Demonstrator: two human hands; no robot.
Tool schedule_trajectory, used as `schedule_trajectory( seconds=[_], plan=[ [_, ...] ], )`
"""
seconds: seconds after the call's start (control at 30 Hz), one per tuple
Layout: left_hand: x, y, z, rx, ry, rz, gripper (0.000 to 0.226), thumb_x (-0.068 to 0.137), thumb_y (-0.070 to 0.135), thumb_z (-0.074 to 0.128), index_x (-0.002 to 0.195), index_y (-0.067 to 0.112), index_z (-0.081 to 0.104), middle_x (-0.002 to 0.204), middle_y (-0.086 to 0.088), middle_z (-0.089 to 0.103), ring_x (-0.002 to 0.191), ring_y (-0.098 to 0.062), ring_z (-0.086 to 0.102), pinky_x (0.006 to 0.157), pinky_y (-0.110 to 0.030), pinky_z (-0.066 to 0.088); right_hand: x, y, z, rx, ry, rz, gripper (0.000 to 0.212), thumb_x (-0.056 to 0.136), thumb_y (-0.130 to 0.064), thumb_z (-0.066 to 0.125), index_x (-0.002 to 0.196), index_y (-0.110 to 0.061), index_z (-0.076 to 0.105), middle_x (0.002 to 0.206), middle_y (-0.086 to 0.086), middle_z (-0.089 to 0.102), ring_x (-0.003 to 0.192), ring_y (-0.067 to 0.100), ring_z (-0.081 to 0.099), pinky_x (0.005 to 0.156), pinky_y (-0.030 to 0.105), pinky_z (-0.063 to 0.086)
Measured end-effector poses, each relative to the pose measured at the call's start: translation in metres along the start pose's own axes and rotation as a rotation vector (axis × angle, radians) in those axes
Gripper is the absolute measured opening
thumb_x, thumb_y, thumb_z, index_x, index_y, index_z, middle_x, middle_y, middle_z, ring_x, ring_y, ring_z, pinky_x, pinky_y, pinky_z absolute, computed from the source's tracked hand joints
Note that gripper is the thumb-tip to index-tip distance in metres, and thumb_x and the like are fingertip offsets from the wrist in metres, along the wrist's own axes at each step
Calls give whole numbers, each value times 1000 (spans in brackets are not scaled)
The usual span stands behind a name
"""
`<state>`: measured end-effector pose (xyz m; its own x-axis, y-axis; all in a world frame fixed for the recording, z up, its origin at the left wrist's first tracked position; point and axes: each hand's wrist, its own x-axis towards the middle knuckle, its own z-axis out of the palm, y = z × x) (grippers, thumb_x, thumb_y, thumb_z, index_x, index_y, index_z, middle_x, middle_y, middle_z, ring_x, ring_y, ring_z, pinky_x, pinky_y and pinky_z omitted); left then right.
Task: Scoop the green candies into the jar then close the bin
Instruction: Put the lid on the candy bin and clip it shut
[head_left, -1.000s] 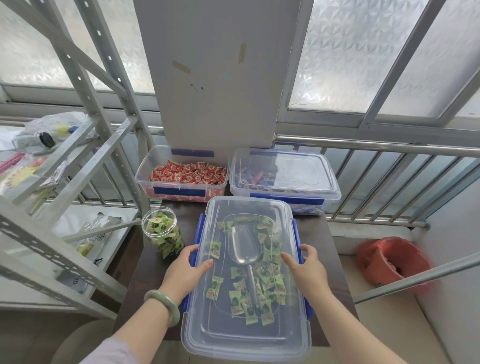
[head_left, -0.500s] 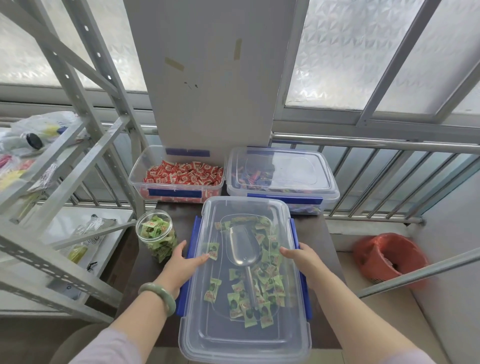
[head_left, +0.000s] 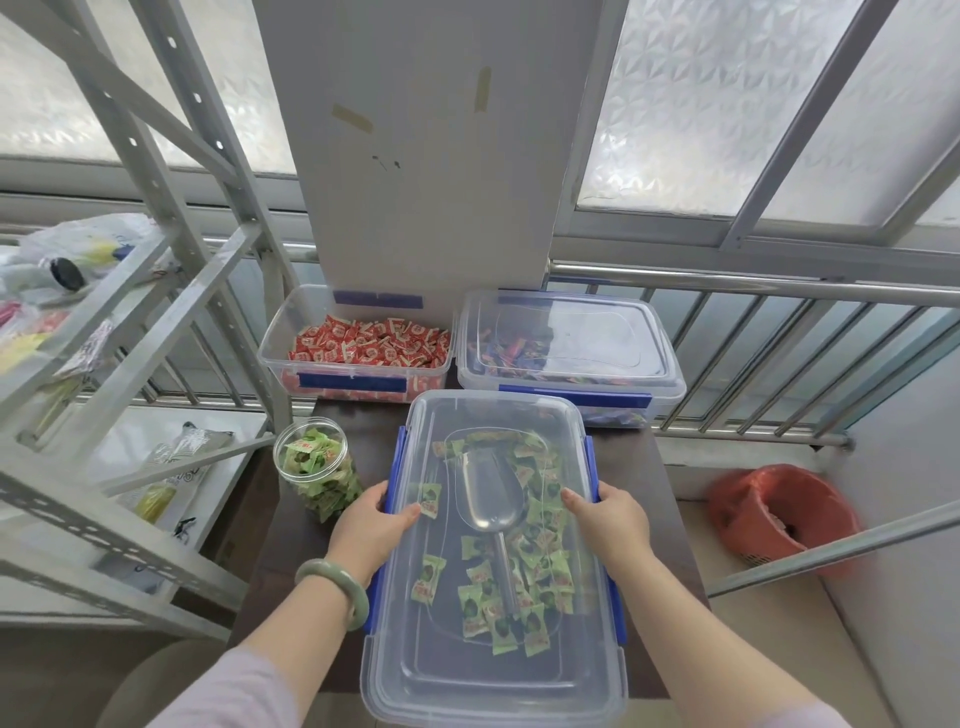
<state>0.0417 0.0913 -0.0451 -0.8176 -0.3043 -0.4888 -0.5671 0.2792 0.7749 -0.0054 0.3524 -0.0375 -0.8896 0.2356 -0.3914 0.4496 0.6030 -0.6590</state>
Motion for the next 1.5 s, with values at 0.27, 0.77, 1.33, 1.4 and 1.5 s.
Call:
schedule_trajectory(
  seconds=[0.27,0.77,1.33,1.4,1.5],
  plan=[
    [-8,1,2,104,6,52,51,91,37,56,139,23,44,118,4,62,107,-21,60,91,-37,49,2,0,2,-200,60,-54,38,90,-45,53,89,-9,66,79,4,65,74,21,59,57,29,39],
    [-2,4,0,366,73,106,60,84,43,64,129,4,54,125,-11,63,112,-27,59,93,-32,46,-1,-1,4,-276,99,-61,40,92,-45,51,95,-7,62,80,3,60,73,19,54,45,22,28],
    [14,1,8,140,33,192,45,87,28,64,131,23,54,105,4,71,90,-16,66,83,-36,54,5,1,-1,-273,53,-62,39,91,-50,51,95,-13,60,83,-1,60,77,17,54,57,27,38],
    [14,5,9,204,57,204,45,88,27,63,131,20,55,105,1,71,89,-18,65,77,-31,50,5,-1,0,-291,85,-45,41,90,-49,53,77,-10,56,69,-1,55,68,17,52,54,27,36],
    [12,7,14,257,77,183,49,90,28,59,137,17,49,115,-3,68,99,-24,63,83,-34,49,3,0,3,-338,129,-58,42,92,-48,50,74,-9,53,69,0,53,69,19,50,59,29,36]
  ],
)
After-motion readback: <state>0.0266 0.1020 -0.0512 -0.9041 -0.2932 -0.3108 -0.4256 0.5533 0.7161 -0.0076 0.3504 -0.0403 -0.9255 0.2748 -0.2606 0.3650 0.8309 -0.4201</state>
